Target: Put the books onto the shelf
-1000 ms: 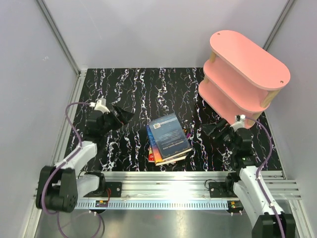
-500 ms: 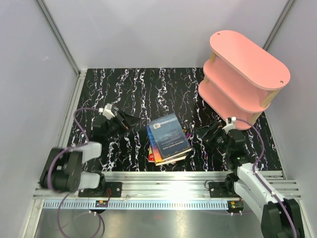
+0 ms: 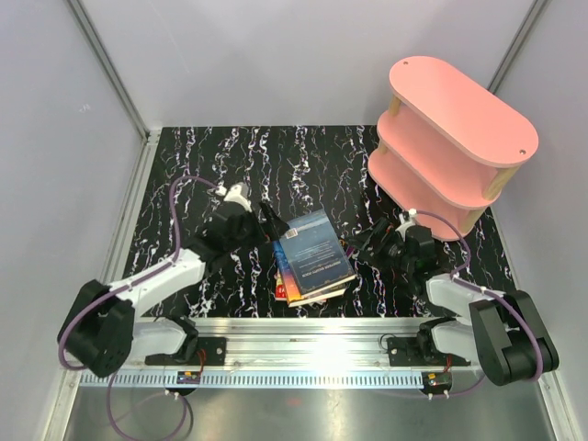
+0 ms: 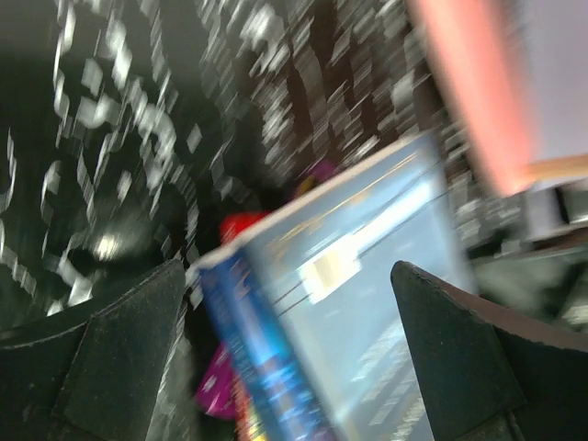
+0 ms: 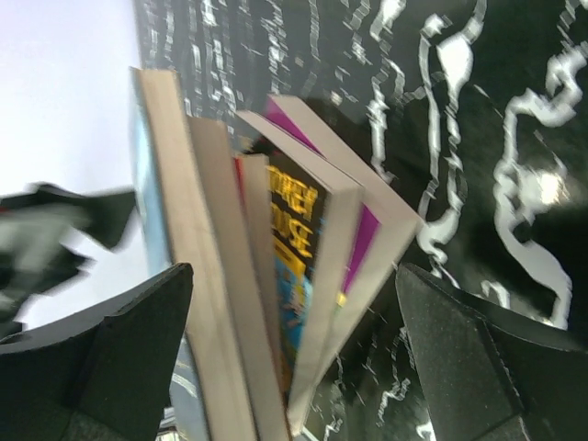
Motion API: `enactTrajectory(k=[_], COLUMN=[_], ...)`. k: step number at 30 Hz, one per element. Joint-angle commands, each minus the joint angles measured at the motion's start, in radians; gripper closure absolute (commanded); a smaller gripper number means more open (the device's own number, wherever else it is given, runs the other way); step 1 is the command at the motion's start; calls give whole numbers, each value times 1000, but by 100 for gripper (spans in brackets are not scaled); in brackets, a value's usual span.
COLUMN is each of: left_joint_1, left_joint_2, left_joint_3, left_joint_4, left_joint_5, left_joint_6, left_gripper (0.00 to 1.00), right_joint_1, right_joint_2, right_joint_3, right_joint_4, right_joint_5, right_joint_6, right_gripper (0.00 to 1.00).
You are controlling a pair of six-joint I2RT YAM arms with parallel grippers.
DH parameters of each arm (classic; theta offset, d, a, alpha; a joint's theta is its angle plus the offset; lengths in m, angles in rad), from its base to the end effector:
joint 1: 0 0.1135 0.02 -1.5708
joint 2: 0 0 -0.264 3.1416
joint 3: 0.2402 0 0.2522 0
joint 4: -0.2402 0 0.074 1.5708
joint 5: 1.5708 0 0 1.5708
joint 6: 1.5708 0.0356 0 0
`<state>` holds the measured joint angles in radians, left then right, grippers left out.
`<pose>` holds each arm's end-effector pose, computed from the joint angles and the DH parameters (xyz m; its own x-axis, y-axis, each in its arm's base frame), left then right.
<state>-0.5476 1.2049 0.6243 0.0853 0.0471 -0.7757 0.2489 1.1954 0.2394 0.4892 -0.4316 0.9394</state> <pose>0.2208 -0.1366 0.2238 -0.6786 -0.4054 -0.6125 0.1124 0.7667 -0.6320 0.1984 0.0658 0.1458 -0.7303 0.5709 -0.3752 0.0063 0.5548 0.8320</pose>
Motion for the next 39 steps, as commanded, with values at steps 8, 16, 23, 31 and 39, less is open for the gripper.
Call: enactTrajectory(k=[8,16,23,31,39], left_joint_1=[-138,-199,-218,-255,-302], left_joint_2=[68,53,117,162,193], left_joint_3=[123,202,210,236,294], left_joint_4=[-120,-243,-257,-242,-274], left_joint_5=[-173,-271,-277,-271,-303], left_joint_6=[19,32,12,10,15], left_gripper=[1,1,1,15,24], right_joint_1=[12,29,35,36,36], right_joint_2=[-7,4,35,62,101], right_joint_3=[66,64,61,63,54], right_joint_4=[69,81,109,114,153], right_joint_5=[-38,-32,-32,-30,-52], right_joint_6=[6,7,16,4,-4], right_gripper=[0,0,0,0,0])
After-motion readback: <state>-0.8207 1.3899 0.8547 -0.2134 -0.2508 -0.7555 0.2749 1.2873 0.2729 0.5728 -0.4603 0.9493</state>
